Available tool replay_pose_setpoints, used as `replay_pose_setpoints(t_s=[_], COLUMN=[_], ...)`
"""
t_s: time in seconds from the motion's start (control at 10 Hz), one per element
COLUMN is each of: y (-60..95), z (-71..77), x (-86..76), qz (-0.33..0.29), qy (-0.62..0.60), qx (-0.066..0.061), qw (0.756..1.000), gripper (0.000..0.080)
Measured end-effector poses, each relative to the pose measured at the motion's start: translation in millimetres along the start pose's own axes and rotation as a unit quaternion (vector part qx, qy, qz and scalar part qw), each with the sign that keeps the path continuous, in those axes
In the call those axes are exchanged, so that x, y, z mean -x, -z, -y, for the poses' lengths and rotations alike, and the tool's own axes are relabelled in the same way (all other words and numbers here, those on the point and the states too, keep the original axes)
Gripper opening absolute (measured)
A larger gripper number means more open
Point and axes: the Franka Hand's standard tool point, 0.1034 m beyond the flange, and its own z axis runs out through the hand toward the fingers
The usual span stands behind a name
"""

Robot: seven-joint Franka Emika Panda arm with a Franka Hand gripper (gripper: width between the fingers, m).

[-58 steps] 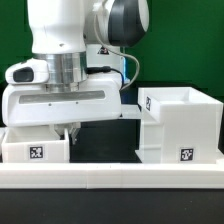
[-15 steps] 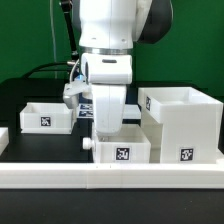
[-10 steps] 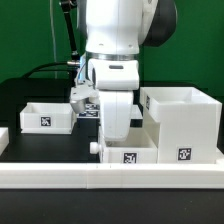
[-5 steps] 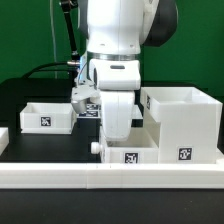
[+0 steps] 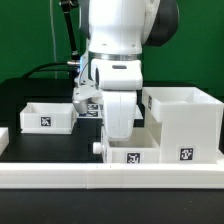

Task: Assemble drawer

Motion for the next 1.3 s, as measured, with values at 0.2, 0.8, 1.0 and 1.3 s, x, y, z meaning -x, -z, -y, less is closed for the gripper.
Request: replay_pose_setpoints(t_s=[0.2,0.8,1.0,1.3], y=[-1.1,-1.8,-1.8,-1.9], z=[0.7,1.5,1.5,1.6], x=[0.5,-4.6,-3.9,-2.4], qz=[-0.001,-0.002,-0.002,-0.002], qy=[-0.008,-0.019,-0.020,-0.020], qx=[0.009,0.007,0.007,0.007], qw=[1.000,1.000,1.000,1.000], gripper=[0.0042,0.0042,0.0042,0.0042])
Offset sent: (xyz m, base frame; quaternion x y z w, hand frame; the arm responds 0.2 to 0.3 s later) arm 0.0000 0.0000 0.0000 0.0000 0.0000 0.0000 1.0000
